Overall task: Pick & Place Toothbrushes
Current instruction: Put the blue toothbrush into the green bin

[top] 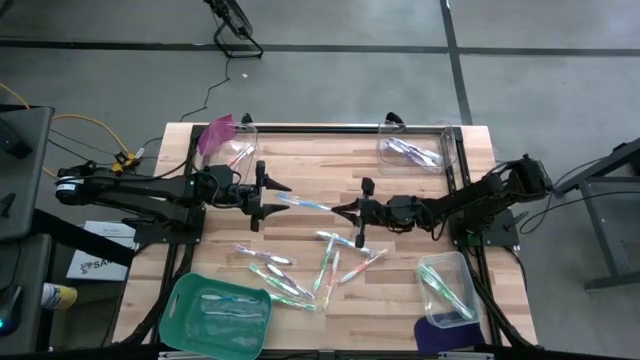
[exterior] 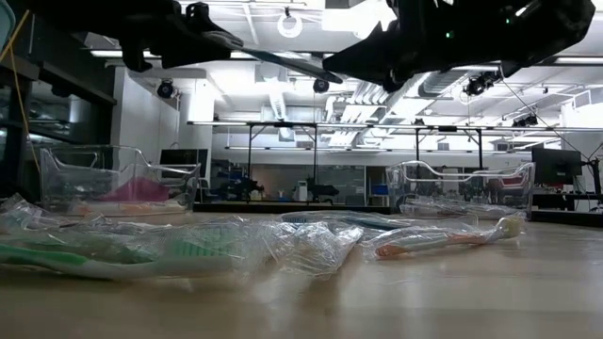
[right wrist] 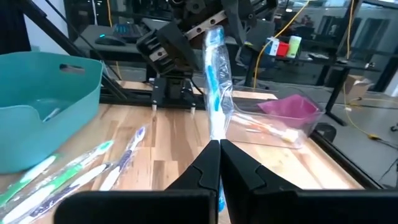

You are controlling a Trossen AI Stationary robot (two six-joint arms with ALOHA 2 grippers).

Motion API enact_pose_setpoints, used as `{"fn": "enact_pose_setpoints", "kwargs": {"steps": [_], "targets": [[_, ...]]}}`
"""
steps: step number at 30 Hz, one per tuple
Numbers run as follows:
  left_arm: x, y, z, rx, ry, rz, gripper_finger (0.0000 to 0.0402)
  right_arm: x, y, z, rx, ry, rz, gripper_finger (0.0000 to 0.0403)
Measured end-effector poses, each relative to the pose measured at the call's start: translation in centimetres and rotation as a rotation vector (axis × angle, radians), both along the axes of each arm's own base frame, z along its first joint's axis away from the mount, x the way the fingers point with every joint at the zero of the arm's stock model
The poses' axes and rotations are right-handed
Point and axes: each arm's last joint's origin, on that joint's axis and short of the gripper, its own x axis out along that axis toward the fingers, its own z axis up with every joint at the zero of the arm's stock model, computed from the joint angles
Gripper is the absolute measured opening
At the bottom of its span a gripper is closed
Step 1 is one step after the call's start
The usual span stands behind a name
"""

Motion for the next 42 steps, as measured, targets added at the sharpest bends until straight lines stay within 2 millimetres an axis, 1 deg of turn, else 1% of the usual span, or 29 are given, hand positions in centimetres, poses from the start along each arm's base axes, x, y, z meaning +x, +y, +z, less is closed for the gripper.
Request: {"fn": "enact_pose_setpoints", "kwargs": {"steps": [8, 10, 15, 20, 30, 36, 42], "targets": [[0.0, 0.0, 0.0, 0.000, -0.001, 0.000, 0.0221, 0.1, -0.8, 0.0, 0.027, -0.004, 0.002, 0.0003], [0.0, 0.0, 0.0, -0.001, -0.002, -0.004, 0.0221, 0.1, -0.8, 0.0, 0.029, -0.003, 0.016, 0.0003], [0.8, 0.0, -0.1, -0.001, -0.038, -0.019, 0.0221, 0.1, -0.8, 0.0, 0.030, -0.003, 0.026, 0.0003], [1.5, 0.0, -0.6, 0.001, -0.027, -0.019, 0.0221, 0.1, -0.8, 0.0, 0.029, -0.003, 0.024, 0.0003], [1.5, 0.0, -0.5, 0.002, -0.038, -0.024, 0.0220, 0.1, -0.8, 0.0, 0.026, -0.002, 0.024, 0.0003], [1.8, 0.0, -0.5, 0.004, -0.061, -0.026, 0.0190, 0.1, -0.7, 0.0, 0.022, -0.002, 0.030, 0.0003], [1.9, -0.1, -0.5, 0.015, -0.070, -0.069, 0.0157, 0.1, -0.5, 0.0, -0.013, -0.003, 0.132, 0.0003]]}}
